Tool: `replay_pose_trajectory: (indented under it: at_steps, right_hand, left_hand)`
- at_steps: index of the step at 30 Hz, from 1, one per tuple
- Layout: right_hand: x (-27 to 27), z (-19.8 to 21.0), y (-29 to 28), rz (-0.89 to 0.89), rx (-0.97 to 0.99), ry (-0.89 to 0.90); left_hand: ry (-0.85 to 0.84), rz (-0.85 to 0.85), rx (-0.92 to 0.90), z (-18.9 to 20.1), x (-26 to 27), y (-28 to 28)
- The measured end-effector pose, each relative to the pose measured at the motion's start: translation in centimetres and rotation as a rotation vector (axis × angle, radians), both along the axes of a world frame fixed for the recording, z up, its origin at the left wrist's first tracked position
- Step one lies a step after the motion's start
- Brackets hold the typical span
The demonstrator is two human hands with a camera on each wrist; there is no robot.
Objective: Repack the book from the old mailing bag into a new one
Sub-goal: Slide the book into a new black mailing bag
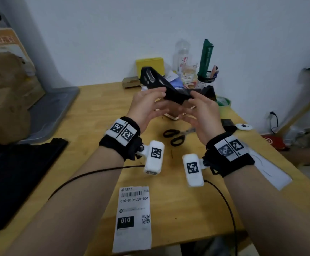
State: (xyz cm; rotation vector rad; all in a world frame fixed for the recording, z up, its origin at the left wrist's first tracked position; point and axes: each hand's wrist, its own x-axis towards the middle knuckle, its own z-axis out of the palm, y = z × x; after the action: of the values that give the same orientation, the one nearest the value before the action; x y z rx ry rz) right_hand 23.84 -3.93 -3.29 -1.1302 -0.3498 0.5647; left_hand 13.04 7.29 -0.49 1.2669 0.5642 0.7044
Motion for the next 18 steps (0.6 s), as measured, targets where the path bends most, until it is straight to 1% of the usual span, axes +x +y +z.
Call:
replay_pose_trajectory:
  at_steps: [2,4,7,9,11,13,15,17,18]
  right_hand:
    - [1.3,-0.5,-0.8,-0.08,0.012,0.052]
    - [2.2,-0.9,-1.6,-0.12,0.009,0.13]
    - [2.5,-1.2,-2.5,-0.109,-0.01,0.258]
    - [2.3,-1.2,-2.9,-0.102,-0.039,0.33]
    - [2.1,-1.0,-3.3,-0.074,-0.105,0.324]
    - [1.7,-1.0,-3.7,0.03,-0.236,0.284]
    - [1.0,-0.9,-4.1,0.218,-0.392,0.226]
    - [-0.1,-0.8,-4.2,0.404,-0.487,0.149]
    - [-0.6,-0.7,-4.0,0.451,-0.519,0.098]
  left_hand:
    - [0.046,-0.018,-0.012,-0.4,1.0,-0.7]
    - [0.098,-0.025,-0.027,-0.8,1.7,-1.1]
    - [0.193,-0.014,-0.025,-1.5,1.8,-1.2]
    - [0.225,0.026,-0.016,-1.9,1.5,-1.0]
    - [0.238,0.067,-0.013,-2.1,0.8,-0.7]
    - [0.261,0.085,-0.001,-2.3,0.1,-0.4]
    - [0.308,0.097,0.036,-2.6,-0.7,-0.2]
    - [0.378,0.13,0.16,-3.2,-1.8,0.2]
    - [0.406,0.153,0.232,-3.4,-2.5,0.5]
